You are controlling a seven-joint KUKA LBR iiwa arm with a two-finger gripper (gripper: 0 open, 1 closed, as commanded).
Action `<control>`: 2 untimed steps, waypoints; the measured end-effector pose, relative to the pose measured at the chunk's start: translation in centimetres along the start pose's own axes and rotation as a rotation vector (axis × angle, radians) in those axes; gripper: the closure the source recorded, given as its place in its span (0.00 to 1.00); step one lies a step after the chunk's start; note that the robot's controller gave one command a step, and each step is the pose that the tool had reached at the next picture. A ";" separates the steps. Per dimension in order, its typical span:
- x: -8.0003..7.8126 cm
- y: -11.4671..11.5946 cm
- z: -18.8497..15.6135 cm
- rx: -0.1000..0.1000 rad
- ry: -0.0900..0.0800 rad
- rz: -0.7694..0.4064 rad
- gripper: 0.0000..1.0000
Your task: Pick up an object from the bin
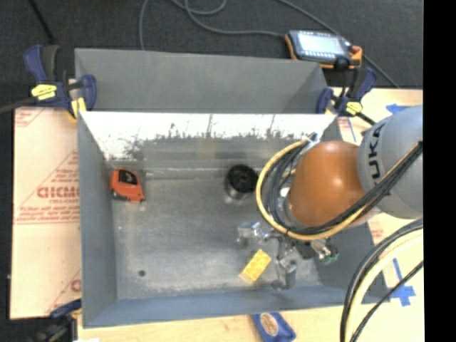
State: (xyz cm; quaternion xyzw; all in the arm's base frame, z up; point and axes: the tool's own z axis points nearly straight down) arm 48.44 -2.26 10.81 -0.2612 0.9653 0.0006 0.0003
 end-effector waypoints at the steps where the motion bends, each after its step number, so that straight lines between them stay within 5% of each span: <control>1: -1.7 -1.2 3.7 0.004 -0.002 -0.062 0.00; 2: -1.9 -1.2 3.9 0.004 -0.002 -0.326 1.00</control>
Offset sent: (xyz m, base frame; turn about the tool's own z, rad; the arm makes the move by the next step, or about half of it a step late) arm 0.0135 0.0006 -0.0381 -0.5234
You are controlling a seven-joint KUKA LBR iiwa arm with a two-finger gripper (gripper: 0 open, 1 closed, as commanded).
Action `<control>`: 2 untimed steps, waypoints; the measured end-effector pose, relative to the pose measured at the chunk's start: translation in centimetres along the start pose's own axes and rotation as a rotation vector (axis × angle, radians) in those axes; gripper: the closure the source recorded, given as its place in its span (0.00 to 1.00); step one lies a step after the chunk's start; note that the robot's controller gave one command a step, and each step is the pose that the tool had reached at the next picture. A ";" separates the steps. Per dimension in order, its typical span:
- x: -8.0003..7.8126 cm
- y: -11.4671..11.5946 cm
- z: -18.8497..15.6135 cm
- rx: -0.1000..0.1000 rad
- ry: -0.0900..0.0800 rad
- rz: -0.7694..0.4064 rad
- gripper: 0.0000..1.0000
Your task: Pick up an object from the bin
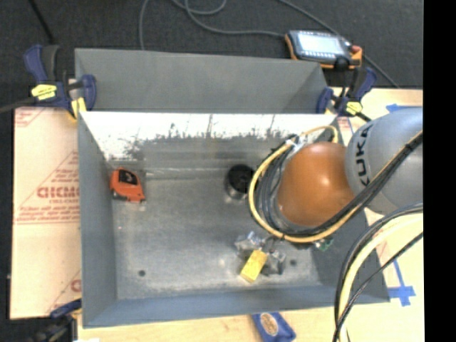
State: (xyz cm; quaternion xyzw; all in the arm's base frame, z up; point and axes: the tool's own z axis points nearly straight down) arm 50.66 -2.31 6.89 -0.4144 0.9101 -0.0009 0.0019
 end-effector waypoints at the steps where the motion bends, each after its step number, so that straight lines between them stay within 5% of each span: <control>1: 0.1 0.1 0.0 -0.001 0.001 -0.042 1.00; 2: 0.1 0.2 -0.6 -0.004 0.002 -0.071 1.00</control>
Offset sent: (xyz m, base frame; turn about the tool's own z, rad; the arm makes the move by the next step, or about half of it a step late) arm 0.0001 0.0002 0.0425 0.0000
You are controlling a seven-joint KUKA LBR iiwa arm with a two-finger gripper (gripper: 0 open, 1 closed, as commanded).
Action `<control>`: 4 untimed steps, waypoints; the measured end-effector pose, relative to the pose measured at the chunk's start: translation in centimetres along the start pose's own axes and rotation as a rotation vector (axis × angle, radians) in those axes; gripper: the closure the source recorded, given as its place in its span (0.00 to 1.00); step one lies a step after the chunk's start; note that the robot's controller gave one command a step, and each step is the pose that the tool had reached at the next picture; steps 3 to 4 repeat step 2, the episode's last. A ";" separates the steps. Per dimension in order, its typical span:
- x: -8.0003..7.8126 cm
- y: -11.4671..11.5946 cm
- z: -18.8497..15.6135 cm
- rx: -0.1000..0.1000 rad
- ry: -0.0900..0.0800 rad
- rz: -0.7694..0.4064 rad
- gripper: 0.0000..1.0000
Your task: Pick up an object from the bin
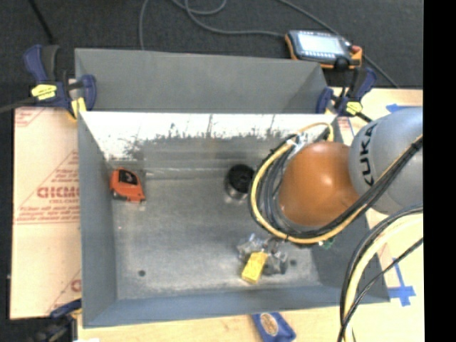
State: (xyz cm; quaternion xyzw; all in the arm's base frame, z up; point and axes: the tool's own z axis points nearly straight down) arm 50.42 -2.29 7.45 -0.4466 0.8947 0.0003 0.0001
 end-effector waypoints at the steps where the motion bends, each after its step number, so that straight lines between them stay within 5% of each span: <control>1: 0.0 -0.1 -1.1 0.001 0.000 0.006 1.00; 4: 0.1 0.1 -2.4 -0.004 0.003 0.013 1.00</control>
Offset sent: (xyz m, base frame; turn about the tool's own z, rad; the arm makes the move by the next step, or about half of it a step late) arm -0.0002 0.0000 0.0926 0.0000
